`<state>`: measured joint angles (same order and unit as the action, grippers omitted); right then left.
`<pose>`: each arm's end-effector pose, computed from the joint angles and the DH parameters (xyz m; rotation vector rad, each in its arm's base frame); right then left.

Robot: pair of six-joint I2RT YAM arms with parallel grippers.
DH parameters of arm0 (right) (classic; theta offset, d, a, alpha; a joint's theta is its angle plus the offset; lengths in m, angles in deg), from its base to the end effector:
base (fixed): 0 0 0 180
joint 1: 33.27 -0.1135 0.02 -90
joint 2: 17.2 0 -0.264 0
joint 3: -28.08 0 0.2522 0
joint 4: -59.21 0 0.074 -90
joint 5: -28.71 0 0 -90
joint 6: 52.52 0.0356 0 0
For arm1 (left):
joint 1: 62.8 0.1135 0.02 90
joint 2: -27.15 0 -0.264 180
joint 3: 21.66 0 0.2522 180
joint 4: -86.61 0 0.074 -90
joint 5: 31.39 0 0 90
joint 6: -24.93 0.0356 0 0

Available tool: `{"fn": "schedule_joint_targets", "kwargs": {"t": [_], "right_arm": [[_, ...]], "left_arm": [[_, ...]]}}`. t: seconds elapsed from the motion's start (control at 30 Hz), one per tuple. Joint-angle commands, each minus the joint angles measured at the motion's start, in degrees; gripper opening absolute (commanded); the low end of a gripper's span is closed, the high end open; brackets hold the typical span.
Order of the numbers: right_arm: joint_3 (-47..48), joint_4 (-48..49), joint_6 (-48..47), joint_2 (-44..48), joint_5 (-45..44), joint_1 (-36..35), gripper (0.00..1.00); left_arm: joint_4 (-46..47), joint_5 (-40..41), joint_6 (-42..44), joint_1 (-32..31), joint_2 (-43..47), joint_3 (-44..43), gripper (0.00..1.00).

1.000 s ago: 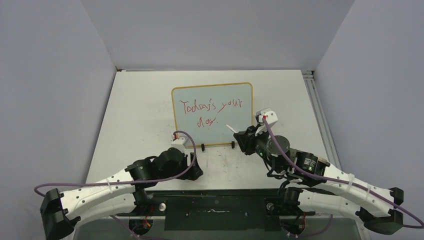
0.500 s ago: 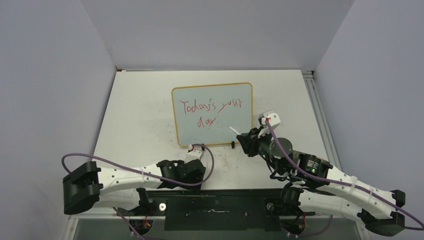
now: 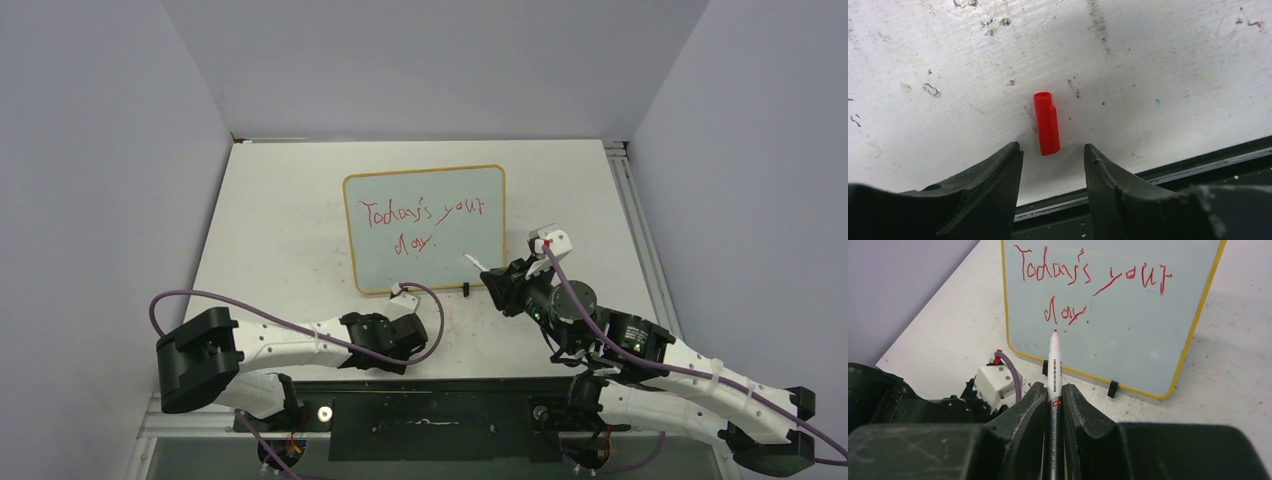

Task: Write a sentence on the whiteboard
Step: Close the whiteboard marker at the center of the board.

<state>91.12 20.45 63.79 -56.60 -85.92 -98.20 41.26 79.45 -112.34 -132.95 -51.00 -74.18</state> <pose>0.0769 0.1293 0.3545 -0.3194 1.8449 0.7286 0.0894 -0.2103 0.1614 0.4471 2.6225 -0.1267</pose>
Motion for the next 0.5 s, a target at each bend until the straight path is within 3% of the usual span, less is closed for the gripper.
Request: {"fn": "schedule_joint_targets", "kwargs": {"t": [0.0, 0.47], "right_arm": [[-0.65, 0.14, 0.34, 1.00, -1.36, -0.03, 0.05], [-0.91, -0.66, 1.35, 1.65, -1.42, -0.03, 0.05]], "left_arm": [[-0.78, 2.16, 0.53, 0.35, -1.11, -2.38, 0.45], [-1.29, 2.69, 0.46, 0.80, -3.31, -2.55, 0.24]]}}
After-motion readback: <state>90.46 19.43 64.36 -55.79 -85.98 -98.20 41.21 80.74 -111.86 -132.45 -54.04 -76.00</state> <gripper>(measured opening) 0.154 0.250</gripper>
